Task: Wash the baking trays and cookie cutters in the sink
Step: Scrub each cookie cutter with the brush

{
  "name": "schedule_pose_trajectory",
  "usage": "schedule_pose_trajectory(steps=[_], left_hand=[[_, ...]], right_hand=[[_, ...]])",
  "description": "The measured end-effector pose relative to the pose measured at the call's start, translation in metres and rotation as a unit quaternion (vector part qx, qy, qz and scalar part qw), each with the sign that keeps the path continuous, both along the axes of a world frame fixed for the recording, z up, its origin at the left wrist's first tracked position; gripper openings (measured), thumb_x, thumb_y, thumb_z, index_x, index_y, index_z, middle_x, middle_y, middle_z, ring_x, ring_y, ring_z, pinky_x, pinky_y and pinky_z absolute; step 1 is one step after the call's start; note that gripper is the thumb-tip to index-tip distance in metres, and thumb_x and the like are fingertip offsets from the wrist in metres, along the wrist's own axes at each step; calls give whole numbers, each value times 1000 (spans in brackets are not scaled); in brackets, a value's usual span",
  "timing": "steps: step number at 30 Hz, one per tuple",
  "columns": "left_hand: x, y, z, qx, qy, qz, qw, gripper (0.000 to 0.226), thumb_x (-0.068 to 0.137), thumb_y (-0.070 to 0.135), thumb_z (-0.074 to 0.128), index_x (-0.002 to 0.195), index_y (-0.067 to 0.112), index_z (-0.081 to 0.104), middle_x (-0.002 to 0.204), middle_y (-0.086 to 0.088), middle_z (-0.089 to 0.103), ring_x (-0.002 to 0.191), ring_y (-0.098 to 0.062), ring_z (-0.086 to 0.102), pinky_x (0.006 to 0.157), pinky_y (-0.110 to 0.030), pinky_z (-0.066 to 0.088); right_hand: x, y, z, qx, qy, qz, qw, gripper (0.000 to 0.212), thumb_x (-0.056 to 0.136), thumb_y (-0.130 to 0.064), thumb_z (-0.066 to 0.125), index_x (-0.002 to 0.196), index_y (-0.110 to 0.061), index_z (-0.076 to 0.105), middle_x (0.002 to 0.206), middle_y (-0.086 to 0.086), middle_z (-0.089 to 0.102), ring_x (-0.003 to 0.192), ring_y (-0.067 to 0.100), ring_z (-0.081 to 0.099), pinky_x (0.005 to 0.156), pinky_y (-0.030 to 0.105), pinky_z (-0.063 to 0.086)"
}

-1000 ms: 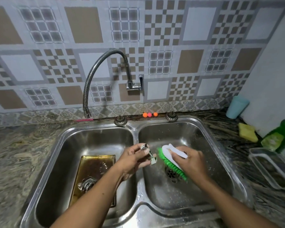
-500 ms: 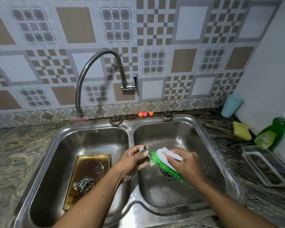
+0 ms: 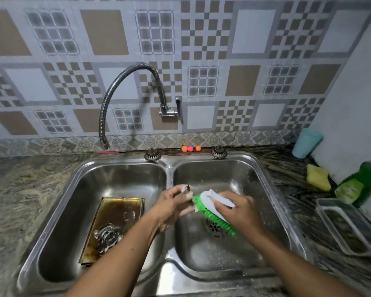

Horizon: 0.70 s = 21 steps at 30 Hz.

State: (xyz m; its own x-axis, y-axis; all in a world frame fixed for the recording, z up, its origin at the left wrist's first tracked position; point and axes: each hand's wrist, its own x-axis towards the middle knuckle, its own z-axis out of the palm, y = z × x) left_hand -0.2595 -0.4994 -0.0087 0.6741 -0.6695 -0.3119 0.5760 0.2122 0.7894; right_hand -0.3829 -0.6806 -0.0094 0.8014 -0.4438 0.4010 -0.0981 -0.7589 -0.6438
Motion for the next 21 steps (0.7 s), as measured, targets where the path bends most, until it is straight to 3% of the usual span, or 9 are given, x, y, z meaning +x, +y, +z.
schedule_pose_trajectory(steps=[3, 7, 12, 14, 16, 18, 21], left_hand=[[3, 10, -5, -14, 21, 29, 999, 32, 81, 5, 69, 113, 3, 65, 101, -18, 73, 99, -32, 73, 86, -45, 61], [8, 20, 0, 2, 8, 46, 999, 23, 78, 6, 71, 101, 10, 71, 97, -13, 73, 83, -21, 73, 65, -32, 62], [17, 58, -18, 50, -18, 76, 996, 28, 77, 8, 76, 104, 9, 69, 97, -10, 74, 96, -31, 72, 87, -44, 60], [25, 75, -22, 102, -46, 104, 988, 22, 81, 7, 76, 102, 10, 70, 92, -9, 75, 86, -26, 72, 77, -34, 62], [39, 97, -28, 168, -96, 135, 972, 13, 83, 2, 77, 91, 11, 70, 75, -1, 71, 66, -17, 65, 58, -23, 55], [55, 126, -38, 243, -157, 152, 945, 12, 80, 1, 80, 85, 4, 70, 65, 3, 65, 63, -15, 59, 59, -23, 53], [73, 174, -55, 336, -206, 156, 906, 22, 77, 6, 84, 78, -1, 64, 66, -5, 53, 68, -17, 54, 64, -25, 52]], right_hand=[[7, -8, 6, -22, -19, -29, 999, 23, 77, -47, 74, 91, -30, 77, 67, -9, 71, 59, 14, 64, 52, 29, 46], [25, 26, 6, -62, -25, 61, 996, 30, 75, -52, 63, 94, -32, 75, 70, -7, 71, 61, 16, 66, 54, 31, 49], [38, 17, -1, -86, 48, 55, 994, 42, 74, -60, 54, 100, -34, 75, 71, -4, 73, 63, 23, 67, 56, 35, 52], [58, 33, 4, -60, 65, 38, 995, 37, 77, -62, 55, 95, -34, 73, 74, -5, 73, 67, 21, 67, 59, 34, 52], [79, 54, 8, -9, 98, 39, 994, 30, 80, -59, 60, 92, -33, 71, 79, -7, 74, 75, 20, 68, 64, 34, 53], [101, 75, 7, 40, 142, 50, 988, 29, 80, -59, 63, 87, -33, 70, 80, -7, 73, 81, 21, 68, 69, 33, 52], [130, 107, 1, 92, 196, 65, 974, 28, 79, -57, 64, 82, -30, 71, 78, -6, 71, 87, 23, 67, 71, 30, 48]])
